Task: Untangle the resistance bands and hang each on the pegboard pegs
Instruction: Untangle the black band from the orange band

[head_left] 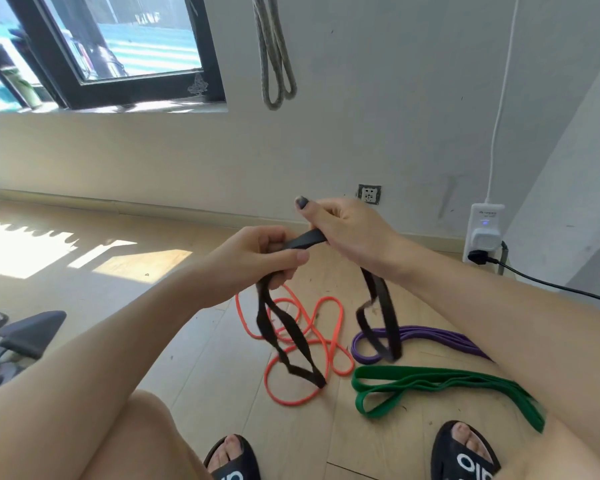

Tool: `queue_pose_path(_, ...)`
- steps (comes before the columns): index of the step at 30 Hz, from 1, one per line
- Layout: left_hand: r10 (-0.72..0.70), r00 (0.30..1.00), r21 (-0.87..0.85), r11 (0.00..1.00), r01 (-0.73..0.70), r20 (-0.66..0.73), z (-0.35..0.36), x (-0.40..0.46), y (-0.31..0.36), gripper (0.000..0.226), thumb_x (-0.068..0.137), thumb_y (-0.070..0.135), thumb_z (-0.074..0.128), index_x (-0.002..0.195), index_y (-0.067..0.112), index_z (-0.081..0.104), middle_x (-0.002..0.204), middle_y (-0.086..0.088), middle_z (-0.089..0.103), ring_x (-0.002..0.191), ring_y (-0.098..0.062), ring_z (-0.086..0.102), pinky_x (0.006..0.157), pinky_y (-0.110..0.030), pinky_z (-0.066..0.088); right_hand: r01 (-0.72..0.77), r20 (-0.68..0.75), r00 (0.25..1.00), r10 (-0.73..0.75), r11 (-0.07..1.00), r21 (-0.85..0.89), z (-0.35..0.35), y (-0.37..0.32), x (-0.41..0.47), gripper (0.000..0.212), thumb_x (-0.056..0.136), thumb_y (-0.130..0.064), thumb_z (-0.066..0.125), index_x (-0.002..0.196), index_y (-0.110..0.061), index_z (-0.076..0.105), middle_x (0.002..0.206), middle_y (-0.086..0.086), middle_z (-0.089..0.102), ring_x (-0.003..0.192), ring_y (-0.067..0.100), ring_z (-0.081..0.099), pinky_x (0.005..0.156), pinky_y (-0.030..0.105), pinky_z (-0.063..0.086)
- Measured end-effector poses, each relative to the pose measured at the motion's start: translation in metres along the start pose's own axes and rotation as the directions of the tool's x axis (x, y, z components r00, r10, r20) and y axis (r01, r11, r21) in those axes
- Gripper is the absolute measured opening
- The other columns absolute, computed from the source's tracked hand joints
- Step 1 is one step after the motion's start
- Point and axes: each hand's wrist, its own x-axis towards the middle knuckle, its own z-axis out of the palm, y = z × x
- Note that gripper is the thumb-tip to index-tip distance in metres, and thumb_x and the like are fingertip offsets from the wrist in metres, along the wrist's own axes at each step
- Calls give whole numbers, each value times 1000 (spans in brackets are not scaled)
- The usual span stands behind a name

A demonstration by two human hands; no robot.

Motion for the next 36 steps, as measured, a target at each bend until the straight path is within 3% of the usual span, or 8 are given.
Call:
queue_pose_path(4, 14, 999, 101, 995, -11, -29, 0, 2, 1, 17, 99, 21, 64, 98, 4, 65, 64, 4, 59, 70, -16, 64, 81, -34, 58, 77, 43, 997, -69, 966, -249, -9, 5, 0, 58, 102, -61, 43, 71, -13, 54, 60, -5, 48, 54, 9, 41, 56, 29, 33)
queue_pose_path(6, 33, 996, 104, 994, -25, -79, 1, 3, -1, 11, 100, 20, 63, 96, 10, 67, 62, 7, 54, 62, -13, 56, 74, -37, 58, 86, 85, 994, -62, 944, -318, -10, 8, 0, 51, 100, -64, 42, 76, -22, 60, 65, -4, 58, 57, 8, 48, 56, 28, 36)
queue_pose_path(10, 63, 974, 108, 993, -39, -218, -2, 7, -2, 18, 101, 26, 62, 85, 19, 64, 59, 5, 48, 53, -12, 41, 54, -29, 37, 46, 167, 986, -11, 978, -205, -11, 14, -5, 33, 94, -63, 55, 96, -32, 67, 78, -10, 66, 68, 3, 57, 62, 22, 42)
queue_pose_path(15, 94, 983, 328, 944, -38, -156, -4, 8, -7, 12, 94, 29, 71, 94, 18, 68, 63, 10, 55, 58, -8, 52, 57, -21, 44, 64, 177, 984, -33, 982, -176, -14, 16, -6, 13, 92, -39, 72, 91, -28, 66, 73, -8, 62, 64, 4, 57, 60, 27, 47)
queue_pose_path(22, -52, 998, 502, 863, 54, -19, -3, 4, -13, 10, 95, 25, 71, 98, 18, 63, 80, 5, 69, 81, -11, 74, 76, -25, 57, 21, 216, 976, 7, 992, -124, -27, 15, -11, 10, 90, -28, 76, 91, -23, 67, 74, -5, 69, 66, 6, 67, 67, 29, 54)
queue_pose_path(28, 133, 978, 518, 855, -32, -159, 2, 3, -1, 10, 96, 24, 67, 86, 22, 64, 65, 3, 64, 58, -5, 62, 60, -14, 47, -178, 363, 920, 144, 982, 61, -14, 12, -17, 28, 95, -47, 66, 105, -21, 67, 91, -1, 76, 85, 13, 73, 85, 35, 57)
queue_pose_path(32, 154, 978, 456, 887, -74, -142, 4, 3, 4, 7, 94, 19, 67, 87, 17, 66, 71, 2, 69, 69, -6, 70, 67, -27, 54, -107, 257, 962, 88, 993, 59, 5, 6, -14, 47, 97, -55, 58, 81, -11, 62, 66, -2, 56, 60, 9, 57, 69, 32, 52)
queue_pose_path(36, 84, 990, 489, 872, -19, -112, -3, 4, -9, 15, 92, 24, 72, 86, 26, 59, 68, 11, 53, 64, -10, 53, 65, -31, 45, -61, 143, 988, 58, 998, 18, -12, 2, -10, 40, 93, -48, 69, 74, -12, 68, 60, -7, 46, 57, 7, 53, 57, 24, 52)
